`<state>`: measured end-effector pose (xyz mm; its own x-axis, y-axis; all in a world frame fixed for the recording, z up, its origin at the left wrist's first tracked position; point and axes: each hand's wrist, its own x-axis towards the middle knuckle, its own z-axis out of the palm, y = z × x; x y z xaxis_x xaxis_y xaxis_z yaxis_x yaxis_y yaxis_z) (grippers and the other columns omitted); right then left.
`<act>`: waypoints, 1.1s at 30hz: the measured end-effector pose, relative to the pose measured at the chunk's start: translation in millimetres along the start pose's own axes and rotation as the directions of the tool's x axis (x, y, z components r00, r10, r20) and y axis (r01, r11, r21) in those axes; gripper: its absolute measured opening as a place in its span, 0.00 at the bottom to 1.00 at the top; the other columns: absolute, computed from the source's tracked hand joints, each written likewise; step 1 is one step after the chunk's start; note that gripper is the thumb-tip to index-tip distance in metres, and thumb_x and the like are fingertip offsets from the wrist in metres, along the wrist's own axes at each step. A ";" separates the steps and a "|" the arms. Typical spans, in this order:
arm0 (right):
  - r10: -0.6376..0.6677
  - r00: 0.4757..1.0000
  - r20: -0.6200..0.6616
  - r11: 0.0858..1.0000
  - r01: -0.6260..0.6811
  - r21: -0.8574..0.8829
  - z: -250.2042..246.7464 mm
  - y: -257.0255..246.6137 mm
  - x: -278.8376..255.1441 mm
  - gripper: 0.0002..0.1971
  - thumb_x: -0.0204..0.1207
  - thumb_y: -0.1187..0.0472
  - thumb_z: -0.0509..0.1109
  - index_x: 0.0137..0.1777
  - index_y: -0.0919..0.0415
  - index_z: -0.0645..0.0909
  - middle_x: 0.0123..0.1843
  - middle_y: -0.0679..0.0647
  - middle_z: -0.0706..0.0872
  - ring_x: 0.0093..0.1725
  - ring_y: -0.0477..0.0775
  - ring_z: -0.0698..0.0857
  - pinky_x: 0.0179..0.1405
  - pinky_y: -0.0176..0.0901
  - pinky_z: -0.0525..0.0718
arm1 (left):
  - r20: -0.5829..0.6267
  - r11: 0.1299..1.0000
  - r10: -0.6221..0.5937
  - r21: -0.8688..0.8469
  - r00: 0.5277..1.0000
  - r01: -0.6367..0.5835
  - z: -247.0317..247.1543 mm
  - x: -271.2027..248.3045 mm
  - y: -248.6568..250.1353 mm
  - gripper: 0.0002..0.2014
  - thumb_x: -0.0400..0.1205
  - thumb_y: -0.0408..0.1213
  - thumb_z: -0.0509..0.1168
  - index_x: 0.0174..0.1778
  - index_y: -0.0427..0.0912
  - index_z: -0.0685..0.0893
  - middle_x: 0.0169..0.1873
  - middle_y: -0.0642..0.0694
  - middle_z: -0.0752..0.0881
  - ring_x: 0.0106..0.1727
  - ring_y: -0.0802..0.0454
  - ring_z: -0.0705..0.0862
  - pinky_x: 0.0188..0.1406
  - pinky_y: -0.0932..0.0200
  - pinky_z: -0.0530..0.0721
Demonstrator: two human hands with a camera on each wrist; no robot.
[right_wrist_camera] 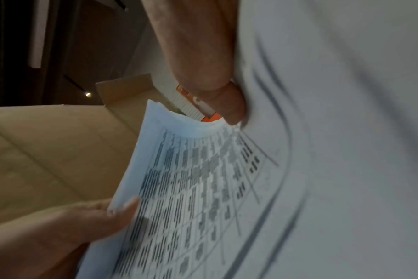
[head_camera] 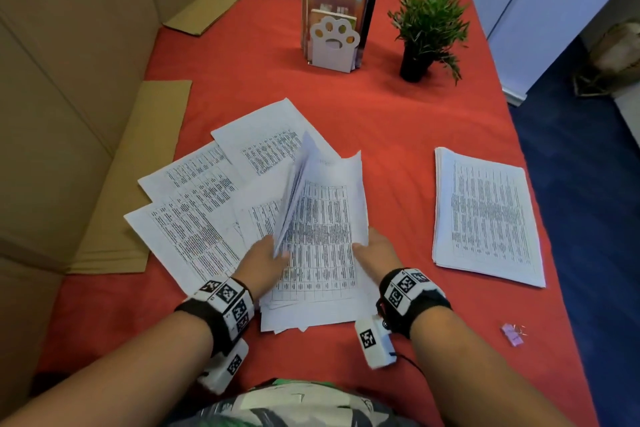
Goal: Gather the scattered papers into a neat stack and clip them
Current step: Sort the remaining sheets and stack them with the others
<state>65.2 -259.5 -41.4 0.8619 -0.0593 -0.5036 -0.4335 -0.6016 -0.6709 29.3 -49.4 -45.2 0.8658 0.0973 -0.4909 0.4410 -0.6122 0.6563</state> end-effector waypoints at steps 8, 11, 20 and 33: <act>0.064 0.987 -0.150 0.969 -0.026 0.245 -53.7 12.7 12.0 0.17 0.77 0.70 0.64 0.65 0.66 0.80 0.53 0.59 0.86 0.52 0.55 0.83 0.56 0.42 0.78 | -0.337 0.923 -0.372 -0.237 0.865 0.304 -29.8 16.5 -31.5 0.31 0.70 0.45 0.73 0.66 0.38 0.71 0.62 0.36 0.81 0.59 0.35 0.81 0.61 0.43 0.82; 0.117 0.989 -0.087 0.955 -0.088 0.284 -49.6 16.7 13.3 0.17 0.77 0.70 0.66 0.66 0.64 0.79 0.53 0.58 0.86 0.54 0.57 0.84 0.60 0.45 0.79 | -0.315 0.928 -0.273 -0.336 0.909 0.163 -19.5 14.1 -24.4 0.30 0.74 0.35 0.71 0.70 0.39 0.67 0.59 0.40 0.84 0.58 0.39 0.83 0.57 0.51 0.81; 0.115 0.993 0.017 0.971 -0.116 0.208 -38.9 13.9 3.2 0.19 0.69 0.76 0.67 0.59 0.62 0.80 0.58 0.65 0.84 0.59 0.65 0.84 0.63 0.56 0.81 | -0.234 0.959 -0.091 -0.282 0.968 0.022 -20.1 19.4 -17.2 0.22 0.77 0.31 0.64 0.68 0.47 0.71 0.55 0.45 0.83 0.56 0.43 0.82 0.54 0.48 0.82; 0.121 0.992 -0.024 0.988 -0.119 0.097 -29.2 11.4 14.4 0.12 0.68 0.67 0.68 0.51 0.60 0.83 0.53 0.62 0.89 0.50 0.62 0.89 0.57 0.58 0.87 | -0.313 0.914 -0.112 0.340 0.943 0.221 -17.0 22.4 -15.5 0.37 0.77 0.43 0.67 0.80 0.51 0.57 0.83 0.40 0.53 0.84 0.37 0.51 0.75 0.27 0.53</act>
<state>80.4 -290.5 -40.5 0.8089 -0.1509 -0.5682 -0.5561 -0.5102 -0.6561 45.9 -24.4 -56.6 0.8412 0.4060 -0.3572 0.5144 -0.8046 0.2967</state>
